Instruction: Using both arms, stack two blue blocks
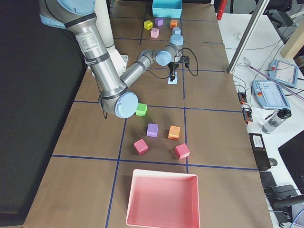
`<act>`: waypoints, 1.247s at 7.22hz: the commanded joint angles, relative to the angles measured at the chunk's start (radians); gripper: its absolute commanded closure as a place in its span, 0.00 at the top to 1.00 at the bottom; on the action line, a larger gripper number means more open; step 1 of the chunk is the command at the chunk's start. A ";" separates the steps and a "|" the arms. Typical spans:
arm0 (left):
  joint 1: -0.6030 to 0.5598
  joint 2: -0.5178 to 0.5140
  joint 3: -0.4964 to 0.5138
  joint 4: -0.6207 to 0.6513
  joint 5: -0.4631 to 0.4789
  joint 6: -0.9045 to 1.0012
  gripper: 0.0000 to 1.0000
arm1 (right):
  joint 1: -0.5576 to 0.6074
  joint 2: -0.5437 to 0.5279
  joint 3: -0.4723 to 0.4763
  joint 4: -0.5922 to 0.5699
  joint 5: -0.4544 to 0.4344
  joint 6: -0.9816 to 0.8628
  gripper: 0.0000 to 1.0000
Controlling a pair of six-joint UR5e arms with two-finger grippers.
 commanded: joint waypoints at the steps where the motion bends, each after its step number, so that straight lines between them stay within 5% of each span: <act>1: 0.000 0.000 -0.001 0.001 -0.001 0.000 1.00 | -0.123 0.220 -0.157 -0.055 -0.079 0.131 0.03; 3: 0.000 0.000 0.000 0.001 -0.001 0.000 1.00 | -0.181 0.365 -0.332 -0.052 -0.119 0.187 0.03; 6: 0.000 0.002 0.000 0.001 -0.001 0.000 1.00 | -0.191 0.395 -0.397 -0.046 -0.138 0.189 0.10; 9: 0.000 0.000 -0.001 0.001 -0.001 0.000 1.00 | -0.191 0.392 -0.422 -0.043 -0.136 0.186 0.47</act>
